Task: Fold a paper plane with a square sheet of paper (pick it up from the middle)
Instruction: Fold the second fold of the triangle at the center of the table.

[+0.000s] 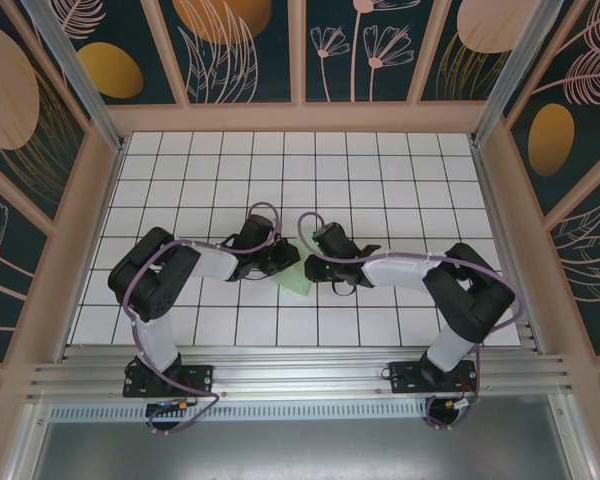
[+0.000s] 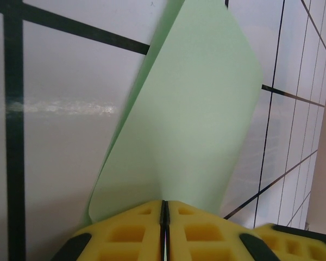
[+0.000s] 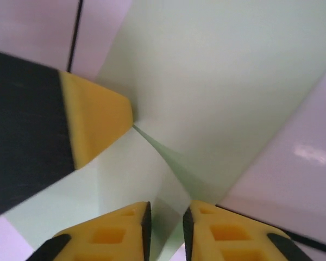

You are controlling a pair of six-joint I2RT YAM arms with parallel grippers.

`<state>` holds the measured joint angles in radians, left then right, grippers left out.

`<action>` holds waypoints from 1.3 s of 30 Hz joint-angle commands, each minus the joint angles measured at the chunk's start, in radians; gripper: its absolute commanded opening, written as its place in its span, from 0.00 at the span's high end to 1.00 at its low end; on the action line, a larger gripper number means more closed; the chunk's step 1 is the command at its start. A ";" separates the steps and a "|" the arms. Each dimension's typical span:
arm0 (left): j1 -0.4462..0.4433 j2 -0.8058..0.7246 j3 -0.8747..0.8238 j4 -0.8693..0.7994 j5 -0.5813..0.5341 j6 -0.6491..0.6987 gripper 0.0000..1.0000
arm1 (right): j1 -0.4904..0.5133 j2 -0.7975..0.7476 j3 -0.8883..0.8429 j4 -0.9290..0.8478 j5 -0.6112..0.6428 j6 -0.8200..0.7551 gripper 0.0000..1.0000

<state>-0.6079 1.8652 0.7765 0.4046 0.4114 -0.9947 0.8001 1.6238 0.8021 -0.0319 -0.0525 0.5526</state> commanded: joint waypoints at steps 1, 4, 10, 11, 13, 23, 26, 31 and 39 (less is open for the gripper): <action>-0.002 0.029 -0.038 -0.087 -0.059 0.041 0.87 | -0.004 -0.115 0.007 -0.028 0.028 0.057 0.64; -0.001 0.028 -0.042 -0.082 -0.059 0.040 0.87 | -0.007 -0.158 -0.026 0.011 -0.035 0.094 0.63; -0.002 0.027 -0.039 -0.081 -0.060 0.041 0.87 | -0.004 -0.149 -0.099 0.166 -0.240 0.196 0.85; -0.002 0.027 -0.038 -0.080 -0.059 0.041 0.87 | -0.004 -0.137 -0.107 0.186 -0.258 0.217 0.88; -0.001 0.028 -0.038 -0.079 -0.059 0.041 0.87 | -0.004 -0.115 -0.119 0.231 -0.304 0.237 0.91; -0.001 0.032 -0.035 -0.080 -0.052 0.042 0.87 | -0.002 0.008 -0.057 0.203 -0.357 0.246 0.91; -0.001 0.030 -0.035 -0.082 -0.053 0.046 0.88 | -0.004 0.039 -0.051 0.179 -0.351 0.245 0.91; -0.001 0.028 -0.040 -0.085 -0.051 0.048 0.88 | -0.004 0.043 -0.066 0.178 -0.354 0.257 0.91; -0.002 0.029 -0.041 -0.085 -0.051 0.048 0.88 | -0.009 0.043 -0.097 0.176 -0.358 0.264 0.90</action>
<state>-0.6083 1.8637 0.7712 0.4137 0.4110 -0.9768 0.7982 1.6596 0.7197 0.1551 -0.3950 0.8032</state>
